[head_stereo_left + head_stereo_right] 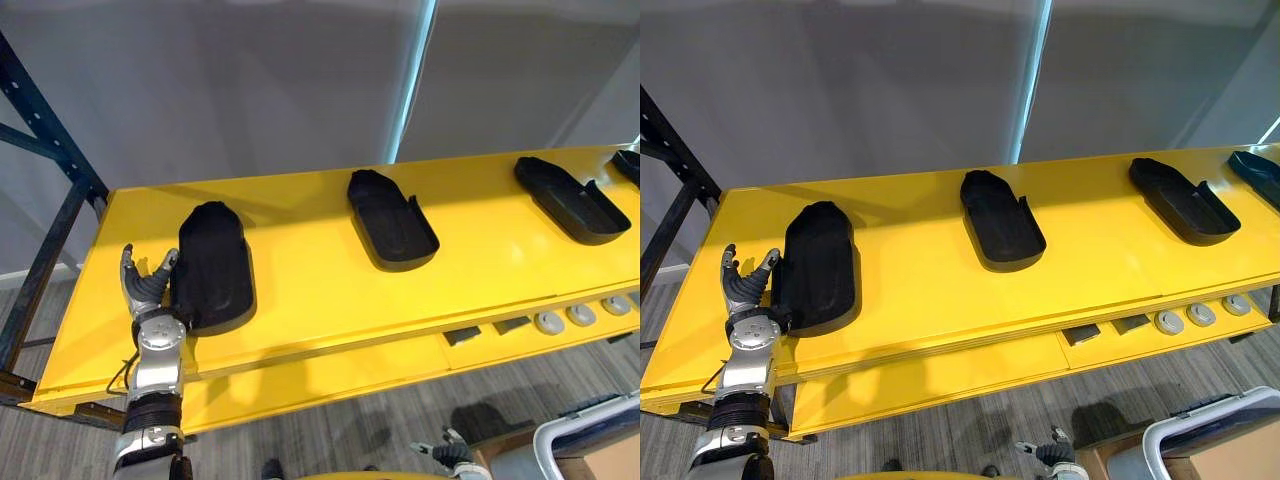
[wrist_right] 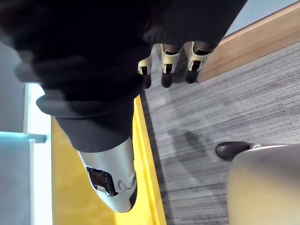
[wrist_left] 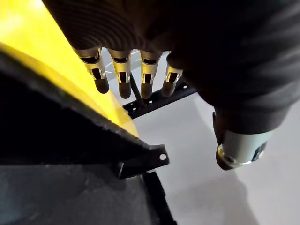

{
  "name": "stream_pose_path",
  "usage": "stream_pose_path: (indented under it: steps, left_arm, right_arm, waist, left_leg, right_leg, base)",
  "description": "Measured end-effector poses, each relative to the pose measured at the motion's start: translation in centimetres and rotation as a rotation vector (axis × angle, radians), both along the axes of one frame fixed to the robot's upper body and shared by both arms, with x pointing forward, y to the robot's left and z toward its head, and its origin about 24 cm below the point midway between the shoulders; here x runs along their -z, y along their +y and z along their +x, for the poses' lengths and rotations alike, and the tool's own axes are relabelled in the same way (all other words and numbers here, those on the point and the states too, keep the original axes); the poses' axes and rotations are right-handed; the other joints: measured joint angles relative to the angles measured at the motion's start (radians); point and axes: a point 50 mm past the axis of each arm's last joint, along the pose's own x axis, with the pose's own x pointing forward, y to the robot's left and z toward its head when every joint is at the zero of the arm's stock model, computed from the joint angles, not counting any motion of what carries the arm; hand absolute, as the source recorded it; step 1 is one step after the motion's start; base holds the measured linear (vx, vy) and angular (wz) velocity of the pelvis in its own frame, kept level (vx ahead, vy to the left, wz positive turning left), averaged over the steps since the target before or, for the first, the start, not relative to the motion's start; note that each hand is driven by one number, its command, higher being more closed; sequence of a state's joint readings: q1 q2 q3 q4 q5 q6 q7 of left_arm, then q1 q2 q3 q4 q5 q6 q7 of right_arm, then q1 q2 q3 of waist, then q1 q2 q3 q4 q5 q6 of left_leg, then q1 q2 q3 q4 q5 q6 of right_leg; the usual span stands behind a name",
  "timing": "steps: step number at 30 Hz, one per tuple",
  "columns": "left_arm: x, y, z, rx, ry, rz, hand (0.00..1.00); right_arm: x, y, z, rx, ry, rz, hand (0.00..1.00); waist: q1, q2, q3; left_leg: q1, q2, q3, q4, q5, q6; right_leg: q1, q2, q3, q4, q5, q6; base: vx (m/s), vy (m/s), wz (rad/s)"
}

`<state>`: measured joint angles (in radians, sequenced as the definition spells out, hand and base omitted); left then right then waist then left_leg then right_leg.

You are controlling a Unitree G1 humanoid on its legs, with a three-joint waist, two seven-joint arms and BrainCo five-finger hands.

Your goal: Walk over and take plastic housings, then place them on the shelf

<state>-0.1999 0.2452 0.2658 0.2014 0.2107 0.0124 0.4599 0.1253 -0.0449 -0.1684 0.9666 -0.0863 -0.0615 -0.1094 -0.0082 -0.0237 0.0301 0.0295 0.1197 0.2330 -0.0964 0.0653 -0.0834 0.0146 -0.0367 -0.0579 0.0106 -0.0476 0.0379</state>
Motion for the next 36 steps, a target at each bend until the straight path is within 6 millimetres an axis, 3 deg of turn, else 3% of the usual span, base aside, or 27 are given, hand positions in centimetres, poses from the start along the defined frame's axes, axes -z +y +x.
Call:
stream_pose_path:
  steps: [4,8,13,14,18,22,29,36]
  left_arm:
    - [-3.6,-4.0,-1.8,0.122,-0.176,0.138,0.00]
    - [-3.9,-7.3,-5.3,0.218,-0.251,0.162,0.00]
    - [-3.2,-7.4,-8.7,0.205,-0.224,0.151,0.00]
    - [-3.1,-7.4,-9.6,0.202,-0.216,0.147,1.00]
    - [-1.9,-7.4,-11.7,0.210,-0.136,0.124,1.00]
    - [-0.4,-7.8,-12.5,0.257,-0.054,0.061,1.00]
    - [3.4,-10.1,-12.1,0.412,0.107,-0.042,1.00]
    - [4.6,-11.5,-11.0,0.475,0.139,-0.073,1.00]
  right_arm:
    - [0.0,0.0,-0.1,0.004,-0.006,-0.001,0.00]
    - [0.0,0.2,-0.3,0.012,-0.011,0.004,0.00]
    - [0.1,1.0,-0.5,0.025,-0.021,0.012,0.00]
    - [0.1,1.2,-0.6,0.027,-0.019,0.015,0.00]
    - [0.0,1.6,-0.9,0.017,-0.030,0.020,0.00]
    - [0.0,1.8,-1.1,0.015,-0.021,0.023,0.00]
    - [-0.4,2.3,-0.4,-0.033,-0.055,0.022,0.00]
    - [-0.4,2.5,-0.4,-0.045,-0.053,0.008,0.00]
  waist:
    - [0.007,0.007,0.005]
    - [0.024,0.009,0.005]
    - [0.034,0.009,0.005]
    - [0.045,0.008,0.005]
    - [0.059,0.007,0.004]
    - [0.080,0.000,0.005]
    - [0.080,-0.011,0.003]
    - [0.079,-0.019,-0.003]
  left_leg:
    - [0.000,0.001,-0.012,0.000,0.000,0.000]
    - [0.001,0.004,-0.018,0.001,0.000,0.000]
    - [0.000,0.003,-0.039,0.000,-0.003,0.004]
    - [-0.001,0.003,-0.041,0.000,-0.004,0.004]
    - [-0.006,0.002,-0.061,0.001,-0.008,0.001]
    - [-0.021,0.001,-0.074,0.022,-0.012,0.006]
    - [-0.053,0.001,-0.067,0.099,-0.058,0.012]
    - [-0.055,0.002,-0.054,0.109,-0.063,0.011]
  right_leg:
    - [0.011,-0.001,-0.004,0.001,0.000,0.000]
    - [0.017,0.001,-0.011,0.003,0.000,0.001]
    - [0.028,-0.002,-0.034,0.007,-0.005,0.007]
    - [0.033,-0.003,-0.038,0.007,-0.006,0.008]
    - [0.037,-0.019,-0.076,0.035,-0.030,0.020]
    - [0.037,-0.027,-0.097,0.044,-0.036,0.026]
    - [0.037,-0.036,-0.102,0.054,-0.039,0.028]
    - [0.032,-0.037,-0.089,0.054,-0.039,0.028]
  base:
    - [0.01,0.003,0.04]
    - [0.00,0.000,0.05]
    - [-0.02,0.004,0.13]
    - [-0.03,0.008,0.13]
    - [-0.02,0.022,0.28]
    - [0.01,0.009,0.15]
    - [-0.02,0.012,0.00]
    - [0.01,0.004,-0.05]
